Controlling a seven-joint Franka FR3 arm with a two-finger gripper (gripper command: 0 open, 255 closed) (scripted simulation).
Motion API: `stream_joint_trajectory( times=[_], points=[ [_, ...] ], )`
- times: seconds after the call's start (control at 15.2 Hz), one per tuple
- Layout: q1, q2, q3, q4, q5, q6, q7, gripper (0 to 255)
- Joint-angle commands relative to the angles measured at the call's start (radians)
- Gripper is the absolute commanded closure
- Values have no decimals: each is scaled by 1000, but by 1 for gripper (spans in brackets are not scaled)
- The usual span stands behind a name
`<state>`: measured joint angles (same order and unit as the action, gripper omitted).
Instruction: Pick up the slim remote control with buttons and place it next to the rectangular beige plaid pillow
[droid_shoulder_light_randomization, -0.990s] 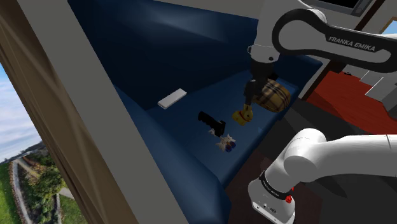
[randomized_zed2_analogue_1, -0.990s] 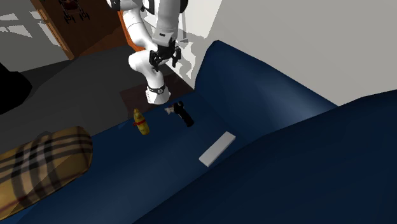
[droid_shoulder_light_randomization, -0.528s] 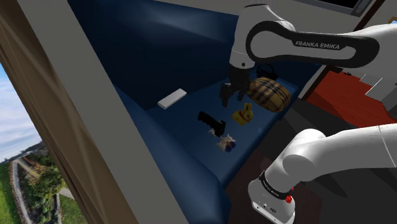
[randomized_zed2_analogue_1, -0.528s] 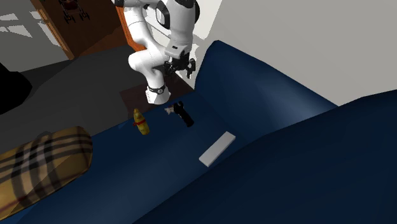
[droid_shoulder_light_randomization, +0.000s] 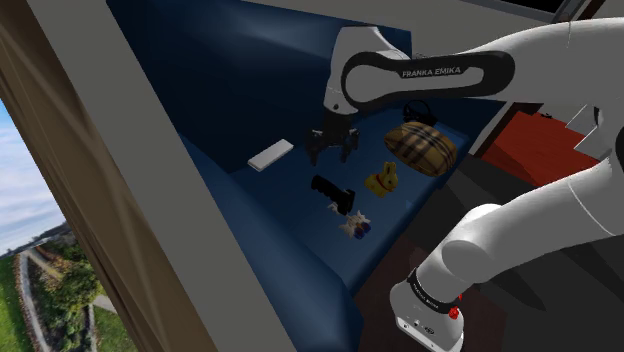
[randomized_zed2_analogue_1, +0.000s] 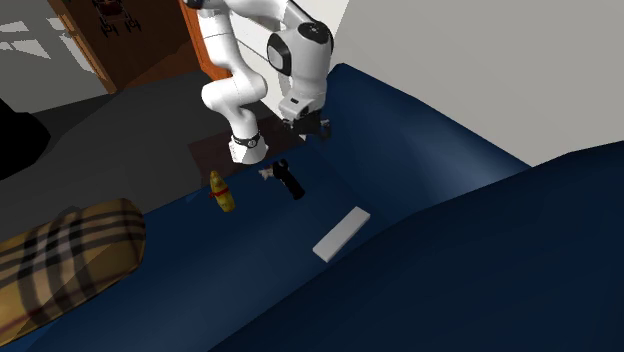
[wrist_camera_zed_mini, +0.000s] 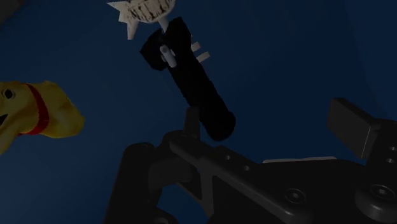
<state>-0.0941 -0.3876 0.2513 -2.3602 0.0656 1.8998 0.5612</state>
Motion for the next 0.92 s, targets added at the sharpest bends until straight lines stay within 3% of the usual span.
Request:
stream_joint_trajectory(
  times=[0.0, 0.46, 0.86],
  points=[
    [-15, 72, 21, 28, -2, 63, 82, 0],
    [-61, 321, 57, 176, -63, 221, 348, 0],
    [-71, 527, 40, 340, -144, 307, 566, 0]
  ],
)
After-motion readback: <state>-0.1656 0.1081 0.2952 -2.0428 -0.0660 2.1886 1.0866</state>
